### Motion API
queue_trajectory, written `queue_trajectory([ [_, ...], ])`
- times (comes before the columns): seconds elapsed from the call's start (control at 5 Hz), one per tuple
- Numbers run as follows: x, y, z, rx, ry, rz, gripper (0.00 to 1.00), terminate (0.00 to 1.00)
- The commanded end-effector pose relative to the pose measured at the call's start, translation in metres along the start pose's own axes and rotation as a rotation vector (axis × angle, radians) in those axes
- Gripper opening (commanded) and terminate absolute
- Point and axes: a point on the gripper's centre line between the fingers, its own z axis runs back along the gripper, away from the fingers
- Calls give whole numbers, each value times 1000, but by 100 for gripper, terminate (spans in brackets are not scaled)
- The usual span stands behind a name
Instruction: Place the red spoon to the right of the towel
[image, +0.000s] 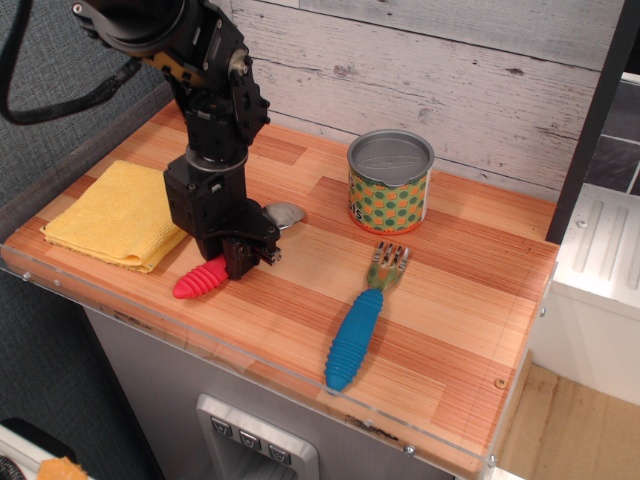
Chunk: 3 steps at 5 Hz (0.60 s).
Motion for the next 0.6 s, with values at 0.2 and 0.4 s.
queue_trajectory([
  [0.2, 5, -1, 9, -20, 26, 49, 0, 0],
  [0.4, 3, -4, 11, -9, 28, 2, 100, 100],
])
